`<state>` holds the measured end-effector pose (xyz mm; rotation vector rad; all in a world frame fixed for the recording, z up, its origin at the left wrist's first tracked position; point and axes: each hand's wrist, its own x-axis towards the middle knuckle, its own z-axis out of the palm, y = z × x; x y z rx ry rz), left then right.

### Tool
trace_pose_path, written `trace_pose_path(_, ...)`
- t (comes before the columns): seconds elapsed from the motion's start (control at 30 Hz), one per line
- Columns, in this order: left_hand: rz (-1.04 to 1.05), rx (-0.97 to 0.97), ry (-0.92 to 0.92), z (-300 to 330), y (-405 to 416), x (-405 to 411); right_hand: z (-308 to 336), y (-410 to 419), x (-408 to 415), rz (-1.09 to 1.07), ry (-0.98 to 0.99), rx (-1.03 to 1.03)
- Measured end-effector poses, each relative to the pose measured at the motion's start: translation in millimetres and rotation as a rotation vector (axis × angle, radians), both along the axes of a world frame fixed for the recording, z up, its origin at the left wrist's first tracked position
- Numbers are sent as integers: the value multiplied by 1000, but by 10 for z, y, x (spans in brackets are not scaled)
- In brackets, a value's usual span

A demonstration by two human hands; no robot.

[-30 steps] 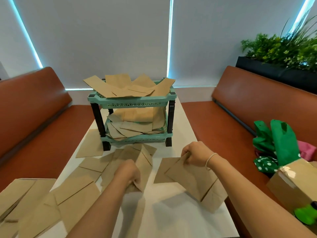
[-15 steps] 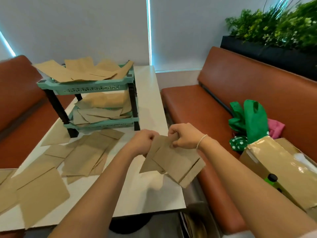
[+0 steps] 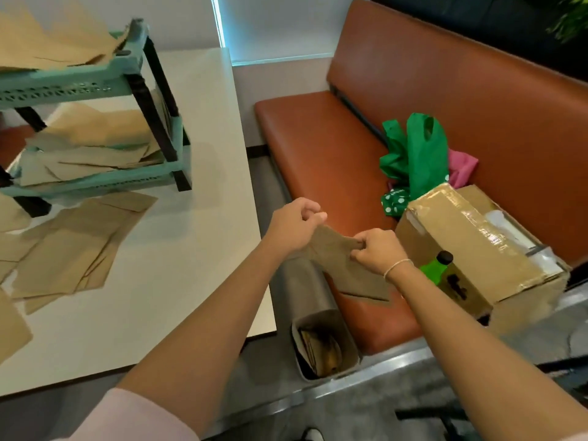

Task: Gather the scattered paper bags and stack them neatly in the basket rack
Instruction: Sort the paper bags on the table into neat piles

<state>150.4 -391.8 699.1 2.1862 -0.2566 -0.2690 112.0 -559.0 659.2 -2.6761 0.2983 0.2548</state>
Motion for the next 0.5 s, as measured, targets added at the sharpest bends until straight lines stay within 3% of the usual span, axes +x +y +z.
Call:
trace_pose_path(0.3,33,130,-61,-287,247,-19,-1464,367,-302,-251,174,110)
trace_pose_path(0.5,122,126,-142,-392,553,-6,-1905,487,-382,-304,229,168)
